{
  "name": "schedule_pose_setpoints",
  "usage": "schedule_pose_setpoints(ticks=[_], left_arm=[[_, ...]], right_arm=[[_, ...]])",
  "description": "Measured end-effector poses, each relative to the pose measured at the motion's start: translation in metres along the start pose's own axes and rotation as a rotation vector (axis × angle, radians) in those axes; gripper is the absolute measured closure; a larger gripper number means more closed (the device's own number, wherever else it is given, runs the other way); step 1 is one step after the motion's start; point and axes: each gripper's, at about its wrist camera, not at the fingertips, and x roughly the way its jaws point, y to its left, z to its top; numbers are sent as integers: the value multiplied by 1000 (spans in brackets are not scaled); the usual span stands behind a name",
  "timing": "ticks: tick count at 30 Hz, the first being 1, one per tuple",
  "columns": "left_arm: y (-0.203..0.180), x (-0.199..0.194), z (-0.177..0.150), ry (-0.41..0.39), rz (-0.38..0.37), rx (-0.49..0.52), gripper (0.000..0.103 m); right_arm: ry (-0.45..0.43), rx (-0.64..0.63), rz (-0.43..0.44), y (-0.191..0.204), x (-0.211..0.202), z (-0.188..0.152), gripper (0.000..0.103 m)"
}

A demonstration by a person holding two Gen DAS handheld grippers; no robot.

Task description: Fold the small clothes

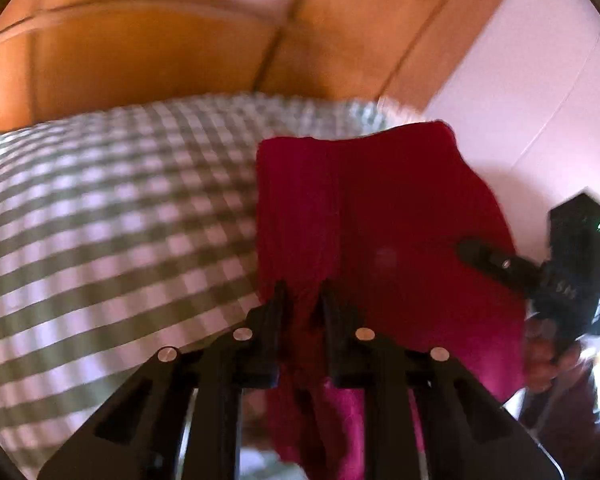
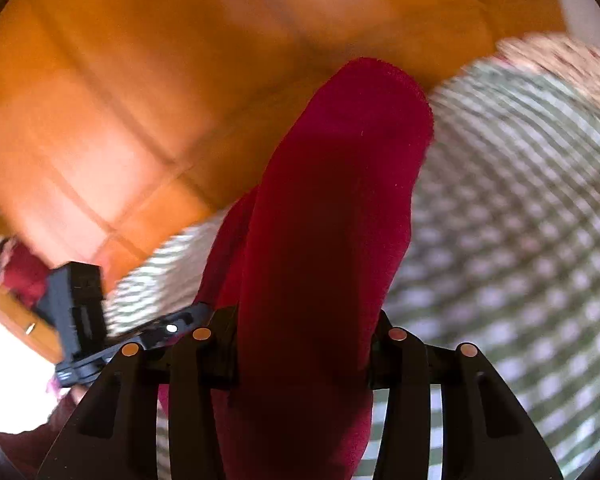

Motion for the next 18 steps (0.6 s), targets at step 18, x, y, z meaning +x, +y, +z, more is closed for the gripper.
schedule_pose_setpoints(ticks=[18], left_arm=[[-13, -3, -19, -90, 262, 44, 56]], right_arm=[[-73, -209, -341, 34, -25, -59, 60]])
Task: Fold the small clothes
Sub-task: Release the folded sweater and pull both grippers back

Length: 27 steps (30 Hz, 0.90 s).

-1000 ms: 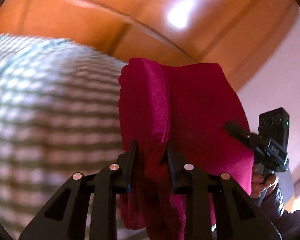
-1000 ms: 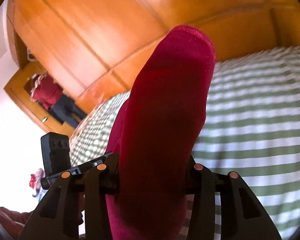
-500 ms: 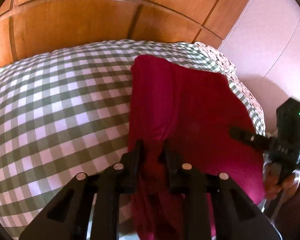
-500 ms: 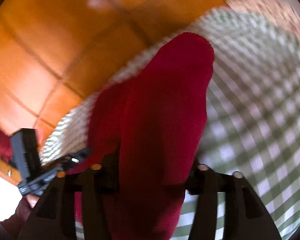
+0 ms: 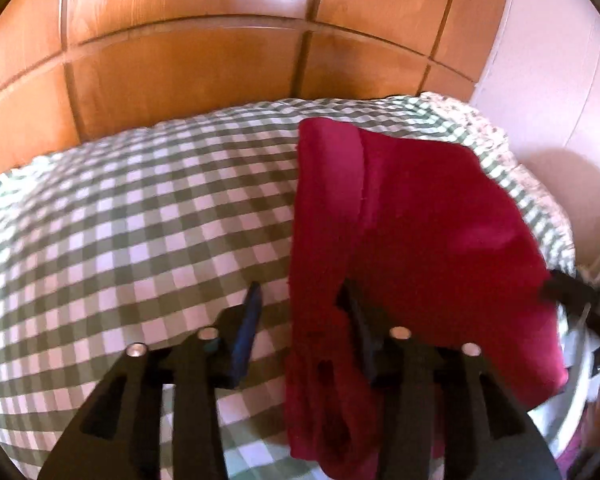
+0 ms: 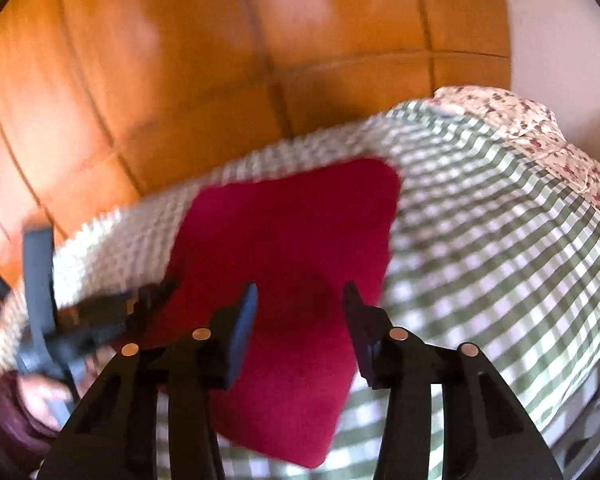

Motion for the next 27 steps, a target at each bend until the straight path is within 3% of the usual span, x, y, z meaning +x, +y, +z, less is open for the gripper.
schedule_pose_setpoints(ticks=[3, 5, 9, 12, 18, 21, 24, 27], left_arm=[[1, -6, 1, -3, 14, -4, 54], [1, -15, 2, -14, 22, -21, 54], [3, -38, -3, -53, 59, -35, 39], [6, -58, -9, -89, 73, -44, 32], [10, -86, -21, -139, 105, -57, 25], [14, -98, -26, -154, 110, -76, 23], [17, -111, -30, -175, 121, -88, 22], [18, -128, -35, -206, 134, -100, 17]], right_arm=[[-7, -49, -112, 13, 13, -14, 60], [-8, -18, -120, 15, 3, -11, 60], [-14, 38, -144, 14, -9, -12, 59], [-35, 94, -161, 17, -24, -19, 49], [-48, 109, -217, 31, -37, -29, 48], [-72, 117, -238, 37, -46, -32, 34], [-106, 106, -269, 45, -58, -35, 33], [-138, 110, -291, 50, -70, -37, 21]])
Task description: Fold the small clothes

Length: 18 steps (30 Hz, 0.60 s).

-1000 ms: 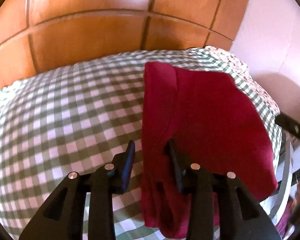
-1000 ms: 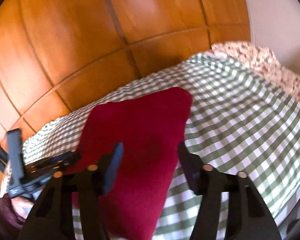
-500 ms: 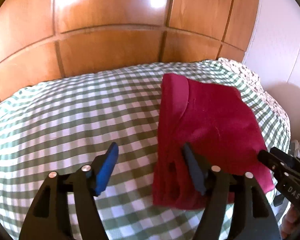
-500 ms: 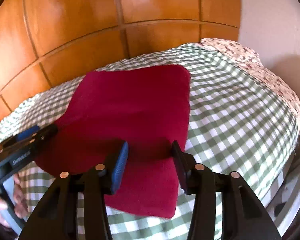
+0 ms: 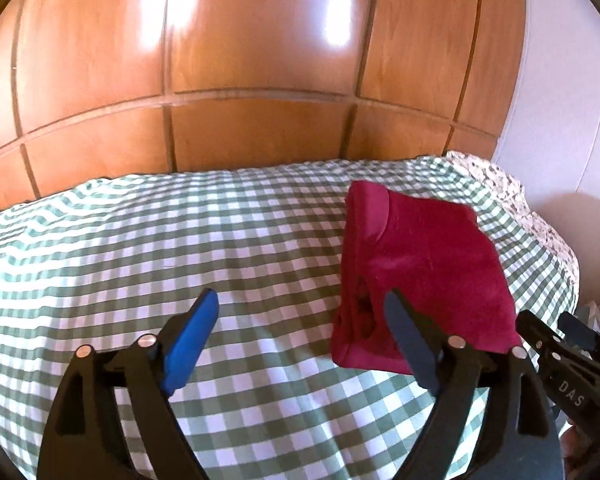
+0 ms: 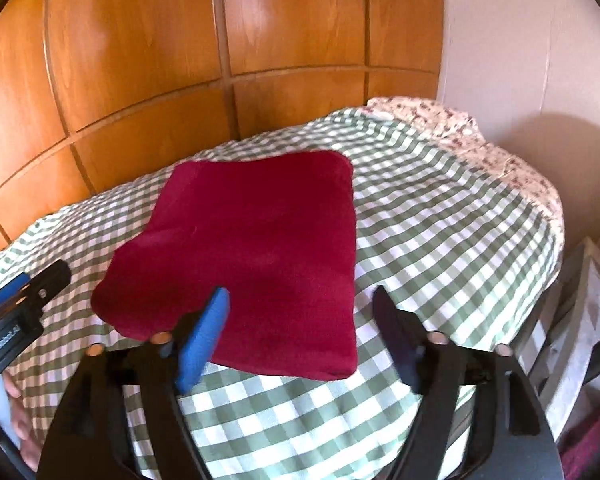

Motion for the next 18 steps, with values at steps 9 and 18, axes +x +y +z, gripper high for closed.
schedule_pose_setpoints(ticks=[9, 18], left_arm=[[0, -39, -9, -79, 49, 12, 9], [-1, -57, -13, -115, 81, 7, 3]], right_arm=[[-72, 34, -69, 6, -31, -7, 10], [-148, 32, -112, 2, -56, -10, 10]])
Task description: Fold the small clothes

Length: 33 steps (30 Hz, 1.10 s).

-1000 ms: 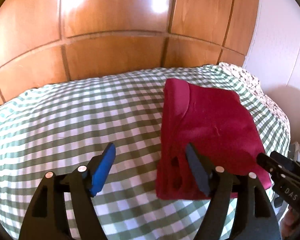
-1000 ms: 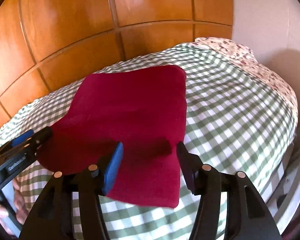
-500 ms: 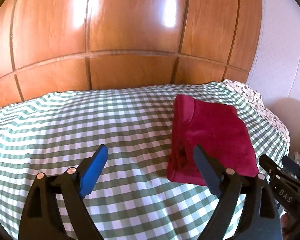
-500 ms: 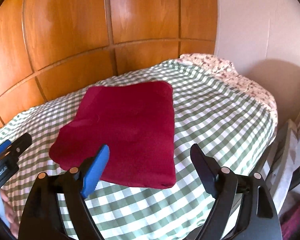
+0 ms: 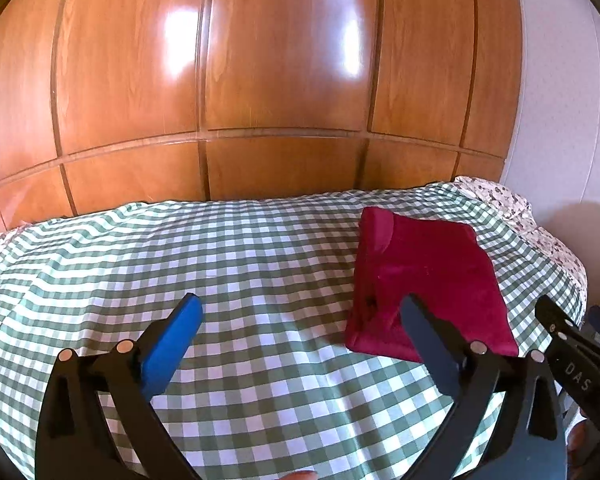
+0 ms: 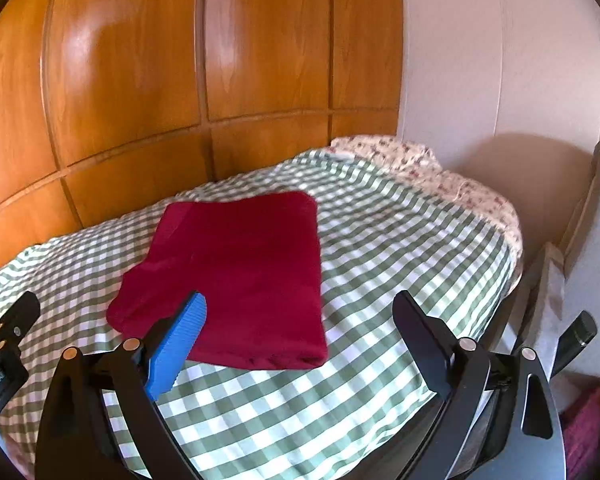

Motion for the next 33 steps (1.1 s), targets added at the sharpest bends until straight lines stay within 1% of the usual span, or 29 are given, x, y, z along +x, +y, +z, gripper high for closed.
schedule_pose_setpoints(ticks=[3, 8, 10, 16, 20, 23, 25, 33], left_arm=[[-3, -6, 1, -16, -1, 5, 3], [-9, -13, 2, -30, -3, 22, 3], [-10, -14, 2, -32, -4, 26, 3], [-9, -11, 1, -10, -6, 16, 3], [-10, -11, 0, -7, -10, 17, 3], [-11, -12, 0, -9, -15, 17, 3], [-11, -12, 0, -7, -17, 17, 3], [-10, -11, -2, 4, -19, 19, 3]], right_arm=[[-28, -1, -7, -2, -7, 2, 10], [-33, 1, 7, 0, -10, 2, 10], [-35, 2, 12, 0, -11, 1, 7], [-30, -3, 18, 0, -13, -3, 7], [-21, 3, 17, -3, -12, -6, 7], [-35, 11, 20, -4, -14, -4, 7], [-41, 9, 17, -4, -15, -5, 6], [-26, 4, 17, -3, -11, -7, 5]])
